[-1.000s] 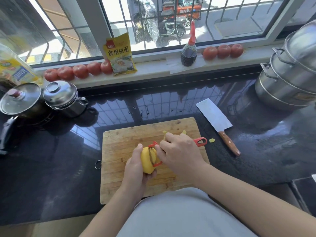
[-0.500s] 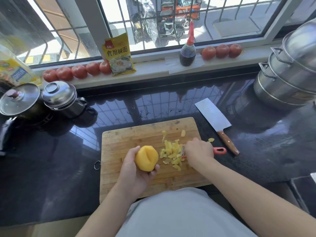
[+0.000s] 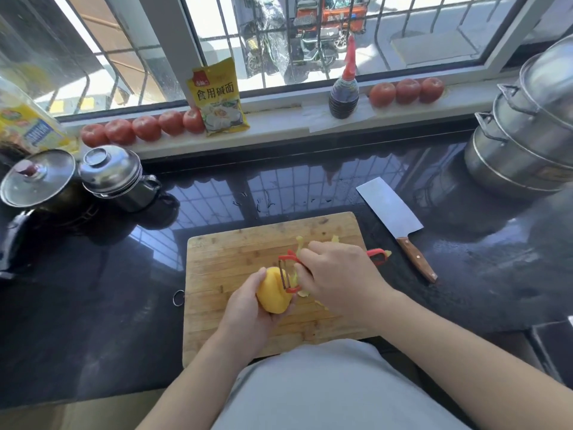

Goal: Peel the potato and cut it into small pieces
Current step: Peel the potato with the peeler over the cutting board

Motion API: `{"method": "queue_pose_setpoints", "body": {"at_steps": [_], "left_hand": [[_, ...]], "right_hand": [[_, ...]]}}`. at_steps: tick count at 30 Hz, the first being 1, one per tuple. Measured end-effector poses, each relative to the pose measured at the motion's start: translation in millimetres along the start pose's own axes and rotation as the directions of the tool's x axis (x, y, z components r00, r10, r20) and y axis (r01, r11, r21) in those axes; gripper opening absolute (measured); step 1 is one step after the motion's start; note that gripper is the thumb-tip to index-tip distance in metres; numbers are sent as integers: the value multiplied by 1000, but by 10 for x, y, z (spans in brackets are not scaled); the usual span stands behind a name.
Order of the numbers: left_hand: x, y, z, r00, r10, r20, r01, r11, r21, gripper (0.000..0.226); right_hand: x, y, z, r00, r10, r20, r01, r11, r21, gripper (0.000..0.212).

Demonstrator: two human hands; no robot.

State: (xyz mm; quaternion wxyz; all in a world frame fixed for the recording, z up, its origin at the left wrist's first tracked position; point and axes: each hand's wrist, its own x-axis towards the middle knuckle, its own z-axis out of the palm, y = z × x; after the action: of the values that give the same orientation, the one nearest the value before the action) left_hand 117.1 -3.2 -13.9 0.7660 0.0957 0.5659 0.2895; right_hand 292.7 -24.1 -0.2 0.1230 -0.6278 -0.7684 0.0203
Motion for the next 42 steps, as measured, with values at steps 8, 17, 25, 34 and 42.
{"method": "queue_pose_setpoints", "body": {"at_steps": [8,17,25,34,42], "left_hand": [[-36,1,84,983,160,91,-171,977,125,37],[-31,-49,124,928,372,40,-374,921,111,31],[5,-95,136,904,421,75,-427,894,133,31],[9,-63,131,906,395,151,-416,898,145,37],[27,-52,95,841,540,38,-539,829,148,33]], "right_hand": [[110,-46,-19,995,-64,-74,61,997,-42,34],[28,-148,50,992,31,-120,-41,995,-88,34],[-20,-157,106,972,182,-147,-186,982,-12,34],[25,-102,35,986,80,-150,-89,994,-57,35],[-118,-92,241,953,287,95,-272,952,-142,24]]}}
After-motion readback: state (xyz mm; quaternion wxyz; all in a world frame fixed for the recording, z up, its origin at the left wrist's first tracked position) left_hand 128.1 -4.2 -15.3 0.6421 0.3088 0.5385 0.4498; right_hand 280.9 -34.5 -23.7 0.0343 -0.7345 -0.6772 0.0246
